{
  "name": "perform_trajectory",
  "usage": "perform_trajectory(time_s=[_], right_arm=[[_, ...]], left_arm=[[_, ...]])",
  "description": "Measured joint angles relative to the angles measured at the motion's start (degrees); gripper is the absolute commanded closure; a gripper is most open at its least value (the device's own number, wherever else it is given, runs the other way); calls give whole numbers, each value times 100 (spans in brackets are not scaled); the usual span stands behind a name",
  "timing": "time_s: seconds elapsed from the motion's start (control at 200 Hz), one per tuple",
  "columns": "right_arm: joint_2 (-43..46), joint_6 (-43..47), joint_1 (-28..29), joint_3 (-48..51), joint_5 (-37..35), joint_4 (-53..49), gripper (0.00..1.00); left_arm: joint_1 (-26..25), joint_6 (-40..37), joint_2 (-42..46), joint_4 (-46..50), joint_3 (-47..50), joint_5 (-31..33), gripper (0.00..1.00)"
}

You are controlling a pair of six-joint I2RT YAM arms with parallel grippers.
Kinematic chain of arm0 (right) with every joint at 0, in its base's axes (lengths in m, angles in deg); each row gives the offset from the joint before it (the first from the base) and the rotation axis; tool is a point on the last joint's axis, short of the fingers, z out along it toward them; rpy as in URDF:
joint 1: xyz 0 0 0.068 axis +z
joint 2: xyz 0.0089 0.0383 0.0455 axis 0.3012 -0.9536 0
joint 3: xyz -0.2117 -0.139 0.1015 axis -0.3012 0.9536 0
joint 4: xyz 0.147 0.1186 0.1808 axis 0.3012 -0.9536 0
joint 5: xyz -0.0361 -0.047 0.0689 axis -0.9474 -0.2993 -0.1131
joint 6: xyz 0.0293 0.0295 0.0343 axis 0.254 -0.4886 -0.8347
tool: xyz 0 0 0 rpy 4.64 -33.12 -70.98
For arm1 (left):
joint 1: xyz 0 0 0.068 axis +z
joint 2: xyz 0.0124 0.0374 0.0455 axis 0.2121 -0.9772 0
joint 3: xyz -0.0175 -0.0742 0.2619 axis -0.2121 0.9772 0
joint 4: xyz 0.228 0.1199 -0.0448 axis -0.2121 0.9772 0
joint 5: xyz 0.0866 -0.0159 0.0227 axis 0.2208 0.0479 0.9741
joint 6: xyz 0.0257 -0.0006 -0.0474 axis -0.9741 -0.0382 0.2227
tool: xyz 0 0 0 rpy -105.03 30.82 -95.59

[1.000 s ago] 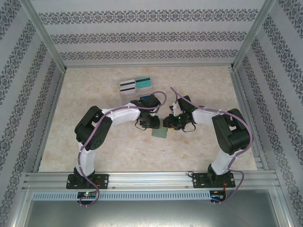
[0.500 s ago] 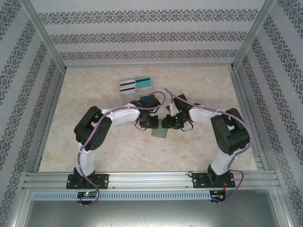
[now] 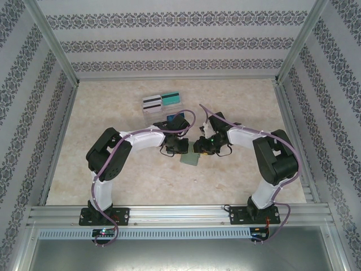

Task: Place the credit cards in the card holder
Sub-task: Close the button on the card holder, then move the card holder to the center of the table.

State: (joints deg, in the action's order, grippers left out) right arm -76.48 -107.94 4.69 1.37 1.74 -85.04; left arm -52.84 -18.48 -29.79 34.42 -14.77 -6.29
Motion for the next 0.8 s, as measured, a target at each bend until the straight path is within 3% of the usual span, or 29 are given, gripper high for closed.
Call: perform_trajectory(time_s=[0.48, 0.804], right_arm=[[726, -2, -116, 192, 452, -192, 68], [1228, -140, -584, 909, 474, -153, 70]], left_arm=[[-146, 0, -42, -264, 2, -42, 87], [-146, 2, -46, -267, 2, -42, 88]])
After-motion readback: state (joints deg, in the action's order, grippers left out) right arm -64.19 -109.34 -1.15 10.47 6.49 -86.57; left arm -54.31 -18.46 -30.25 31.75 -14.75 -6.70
